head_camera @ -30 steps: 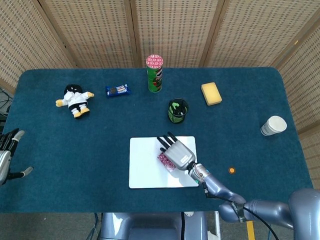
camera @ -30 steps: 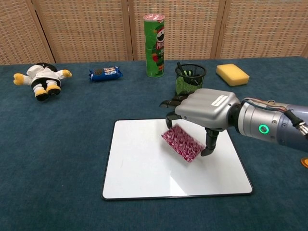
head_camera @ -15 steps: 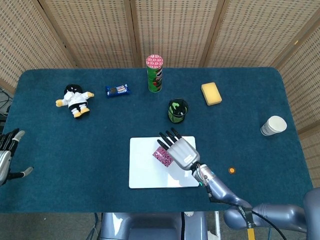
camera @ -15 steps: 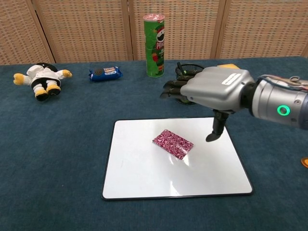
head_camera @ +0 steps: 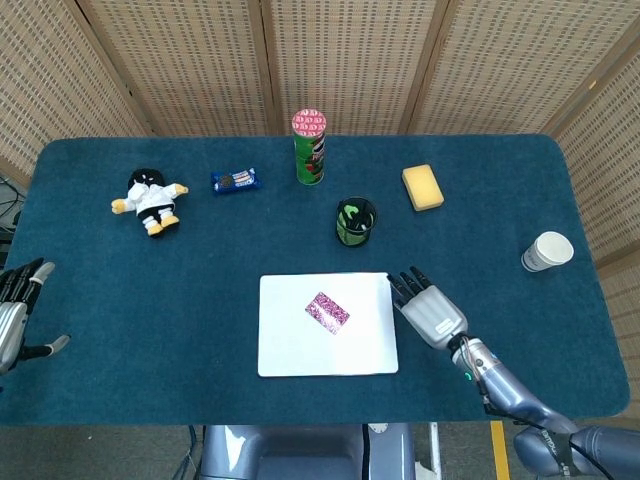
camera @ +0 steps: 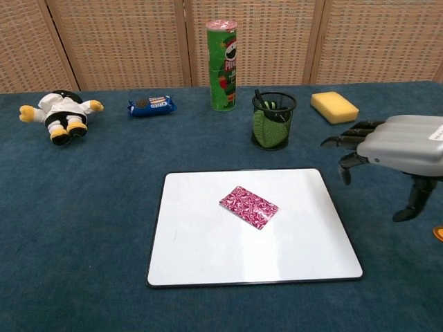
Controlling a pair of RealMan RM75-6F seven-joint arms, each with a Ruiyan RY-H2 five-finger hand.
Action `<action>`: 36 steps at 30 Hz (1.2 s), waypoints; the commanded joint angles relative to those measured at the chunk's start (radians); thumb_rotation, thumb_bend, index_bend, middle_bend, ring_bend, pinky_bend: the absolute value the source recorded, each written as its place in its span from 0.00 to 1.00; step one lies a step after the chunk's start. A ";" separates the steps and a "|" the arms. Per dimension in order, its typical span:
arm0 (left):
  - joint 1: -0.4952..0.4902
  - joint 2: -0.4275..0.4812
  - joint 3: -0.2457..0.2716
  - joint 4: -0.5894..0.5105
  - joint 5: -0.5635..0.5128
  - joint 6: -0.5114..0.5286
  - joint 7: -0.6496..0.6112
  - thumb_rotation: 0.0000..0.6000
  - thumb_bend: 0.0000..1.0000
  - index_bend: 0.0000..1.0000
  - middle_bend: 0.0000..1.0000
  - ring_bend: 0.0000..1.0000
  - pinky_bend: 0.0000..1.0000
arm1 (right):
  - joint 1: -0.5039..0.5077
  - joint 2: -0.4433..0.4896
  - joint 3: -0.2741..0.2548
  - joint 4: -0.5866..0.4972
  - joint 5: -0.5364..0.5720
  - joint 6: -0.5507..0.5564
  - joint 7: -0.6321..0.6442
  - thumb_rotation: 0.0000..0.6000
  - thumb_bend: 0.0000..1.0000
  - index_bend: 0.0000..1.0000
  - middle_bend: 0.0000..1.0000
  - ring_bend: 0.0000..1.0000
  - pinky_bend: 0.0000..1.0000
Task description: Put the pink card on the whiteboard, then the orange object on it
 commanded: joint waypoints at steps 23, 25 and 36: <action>0.007 0.002 0.006 -0.007 0.015 0.015 -0.002 1.00 0.00 0.00 0.00 0.00 0.00 | -0.171 -0.057 -0.122 0.403 -0.298 0.098 0.474 1.00 0.24 0.41 0.00 0.00 0.00; 0.007 0.002 0.006 -0.006 0.017 0.017 -0.004 1.00 0.00 0.00 0.00 0.00 0.00 | -0.173 -0.060 -0.118 0.411 -0.301 0.095 0.481 1.00 0.25 0.41 0.00 0.00 0.00; 0.007 0.001 0.007 -0.006 0.017 0.016 -0.002 1.00 0.00 0.00 0.00 0.00 0.00 | -0.182 -0.075 -0.102 0.446 -0.309 0.075 0.503 1.00 0.26 0.41 0.00 0.00 0.00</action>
